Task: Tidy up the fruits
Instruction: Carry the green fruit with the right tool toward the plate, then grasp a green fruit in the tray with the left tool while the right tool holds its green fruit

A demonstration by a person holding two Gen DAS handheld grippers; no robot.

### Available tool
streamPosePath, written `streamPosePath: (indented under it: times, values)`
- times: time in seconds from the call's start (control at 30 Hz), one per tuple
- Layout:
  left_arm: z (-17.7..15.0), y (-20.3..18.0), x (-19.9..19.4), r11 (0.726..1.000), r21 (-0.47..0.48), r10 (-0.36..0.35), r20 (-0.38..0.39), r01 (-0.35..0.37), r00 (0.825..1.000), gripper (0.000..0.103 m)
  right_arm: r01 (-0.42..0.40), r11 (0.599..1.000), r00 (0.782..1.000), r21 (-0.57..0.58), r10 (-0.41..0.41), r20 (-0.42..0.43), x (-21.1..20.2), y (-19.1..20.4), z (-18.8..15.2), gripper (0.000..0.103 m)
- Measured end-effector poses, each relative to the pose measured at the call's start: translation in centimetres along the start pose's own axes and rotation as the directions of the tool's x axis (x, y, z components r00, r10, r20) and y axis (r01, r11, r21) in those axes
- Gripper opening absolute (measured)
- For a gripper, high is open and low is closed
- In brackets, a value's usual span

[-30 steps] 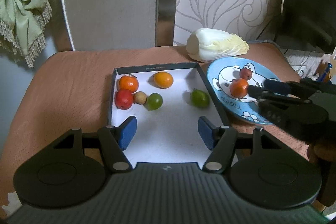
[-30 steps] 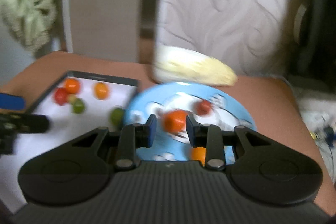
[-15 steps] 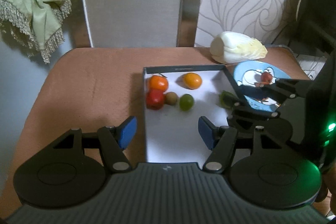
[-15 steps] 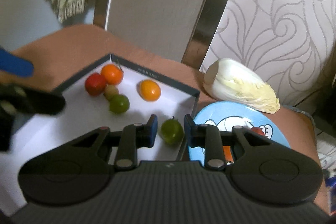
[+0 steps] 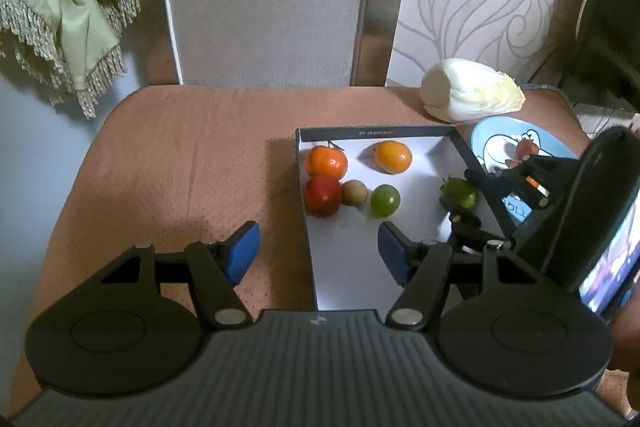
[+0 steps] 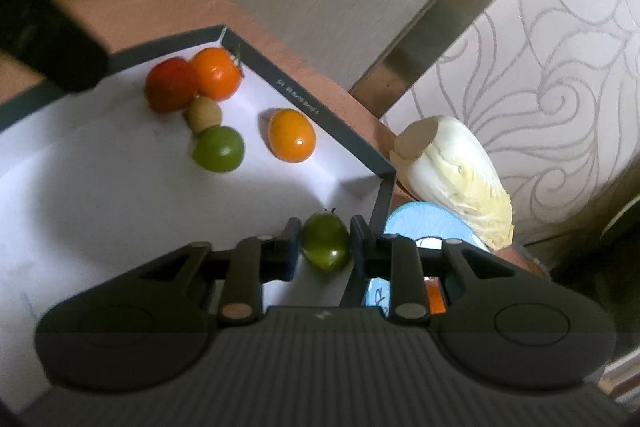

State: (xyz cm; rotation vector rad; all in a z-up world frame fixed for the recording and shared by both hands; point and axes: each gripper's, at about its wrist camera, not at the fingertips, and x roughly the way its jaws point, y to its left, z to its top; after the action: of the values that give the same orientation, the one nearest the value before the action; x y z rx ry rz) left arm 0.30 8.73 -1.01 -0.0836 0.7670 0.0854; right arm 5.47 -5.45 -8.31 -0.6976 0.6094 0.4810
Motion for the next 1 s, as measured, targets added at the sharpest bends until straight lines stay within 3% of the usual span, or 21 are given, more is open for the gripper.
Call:
streamPosePath:
  times: [0.2,0.3,0.37,0.5,0.6,0.73,0.9,1.0]
  values:
    - [0.1,-0.1,0.7,1.000,0.001,-0.010,-0.006,0.010,1.000,0.071,-0.062,0.991,0.998,0.115,0.060,0.021,-1.1,-1.4,-0.2,0.029]
    - [0.2,-0.3,1.2,1.000,0.000,-0.020,-0.011,0.020,1.000,0.071,-0.121,0.967,0.992,0.223,0.114,0.045,-2.6,-2.8,-0.6,0.029]
    - [0.3,-0.7,1.4,1.000,0.006,-0.026,-0.008,0.026,1.000,0.071,-0.166,0.936,0.986,0.311,0.156,0.057,-3.3,-3.8,-0.9,0.029]
    - [0.4,-1.8,1.8,0.999,0.030,-0.043,-0.005,0.044,0.999,0.071,-0.250,0.823,0.967,0.510,0.236,0.094,-4.8,-6.5,-2.3,0.029]
    - [0.4,-2.7,2.3,0.997,0.047,-0.064,-0.001,0.064,0.998,0.071,-0.273,0.763,0.960,0.585,0.253,0.118,-6.1,-7.6,-3.4,0.029]
    - [0.5,-3.5,3.0,0.995,0.050,-0.086,0.002,0.086,0.996,0.071,-0.270,0.748,0.962,0.606,0.231,0.143,-8.2,-8.4,-4.3,0.029]
    - [0.9,-5.2,4.3,0.998,0.051,-0.035,-0.020,0.036,0.999,0.070,-0.270,0.753,0.963,0.601,0.205,0.176,-10.7,-8.7,-5.2,0.029]
    - [1.1,-6.3,4.5,0.997,0.049,-0.055,-0.017,0.056,0.998,0.070,-0.262,0.749,0.965,0.609,0.194,0.177,-11.5,-9.4,-5.8,0.029]
